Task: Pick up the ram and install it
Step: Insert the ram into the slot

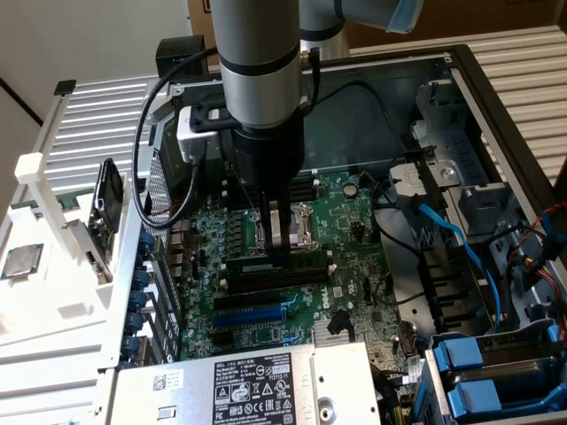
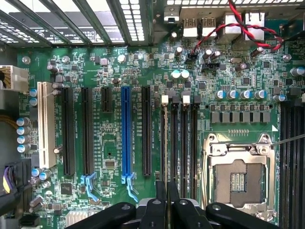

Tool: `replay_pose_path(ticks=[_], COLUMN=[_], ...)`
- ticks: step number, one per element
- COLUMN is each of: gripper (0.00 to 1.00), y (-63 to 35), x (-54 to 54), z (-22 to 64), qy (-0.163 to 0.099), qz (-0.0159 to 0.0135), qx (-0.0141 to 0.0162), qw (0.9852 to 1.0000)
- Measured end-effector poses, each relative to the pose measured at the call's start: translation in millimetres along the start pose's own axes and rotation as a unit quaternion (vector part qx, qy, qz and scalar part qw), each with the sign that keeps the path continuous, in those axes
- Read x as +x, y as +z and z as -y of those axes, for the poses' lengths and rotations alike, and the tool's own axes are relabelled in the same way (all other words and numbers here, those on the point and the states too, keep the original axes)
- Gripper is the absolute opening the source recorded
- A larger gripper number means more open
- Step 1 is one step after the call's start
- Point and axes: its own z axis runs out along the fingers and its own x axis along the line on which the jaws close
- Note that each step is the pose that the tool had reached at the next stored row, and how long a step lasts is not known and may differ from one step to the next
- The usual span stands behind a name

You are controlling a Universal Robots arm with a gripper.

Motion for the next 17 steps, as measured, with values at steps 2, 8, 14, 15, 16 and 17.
replay_pose_path(ticks=[2, 8, 14, 15, 16, 17], gripper=[0.13, 0.13, 0.13, 0.13, 0.13, 0.13], y=[-1.1, -1.7, -1.9, -1.9, -1.9, -1.9], x=[0.0, -0.1, 0.0, 0.0, 0.0, 0.1], z=[-0.1, -0.3, -3.6, -3.7, -3.8, -4.1], qy=[0.0, 0.0, 0.0, 0.0, 0.0, -0.001], qz=[0.0, -0.0001, -0.0001, -0.0001, 0.0, 0.0], qx=[0.001, 0.0112, 0.0129, 0.0144, 0.0157, 0.0173], qw=[1.0, 0.9999, 0.9999, 0.9999, 0.9999, 0.9999])
